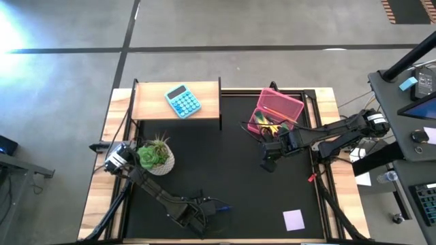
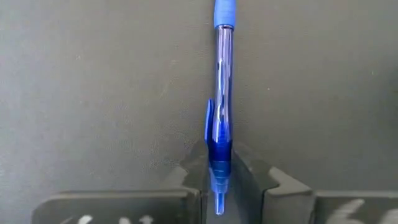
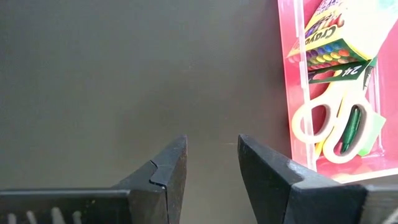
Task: Pack school essentials
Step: Put the blue pen into the pink supply box
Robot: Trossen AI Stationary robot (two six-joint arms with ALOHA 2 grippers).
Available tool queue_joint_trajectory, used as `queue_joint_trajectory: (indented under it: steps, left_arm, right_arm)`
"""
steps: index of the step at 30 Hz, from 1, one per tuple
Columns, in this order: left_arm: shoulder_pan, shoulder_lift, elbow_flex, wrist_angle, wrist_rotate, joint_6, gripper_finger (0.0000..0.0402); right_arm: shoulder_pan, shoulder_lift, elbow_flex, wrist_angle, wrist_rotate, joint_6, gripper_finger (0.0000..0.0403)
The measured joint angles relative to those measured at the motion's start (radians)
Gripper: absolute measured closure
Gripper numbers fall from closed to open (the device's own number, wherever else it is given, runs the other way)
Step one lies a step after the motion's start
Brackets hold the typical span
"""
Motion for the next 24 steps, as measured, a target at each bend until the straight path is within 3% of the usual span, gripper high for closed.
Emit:
queue_joint_trajectory:
  steps: [4, 12, 24]
  left_arm:
    - [0.022, -0.034, -0.003, 0.0, 0.004, -0.021, 0.0373]
    - [0.107, -0.197, -0.004, 0.006, -0.102, 0.023, 0.0373]
    - [0.256, -0.491, -0.005, 0.081, -0.378, 0.222, 0.0371]
  right_arm:
    - [0.0, -0.002, 0.0, 0.0, -0.003, -0.003, 0.0271]
    - [0.0, -0.066, 0.0, 0.043, -0.009, -0.068, 0.0271]
    - [0.0, -0.277, 0.0, 0.491, -0.133, -0.334, 0.0271]
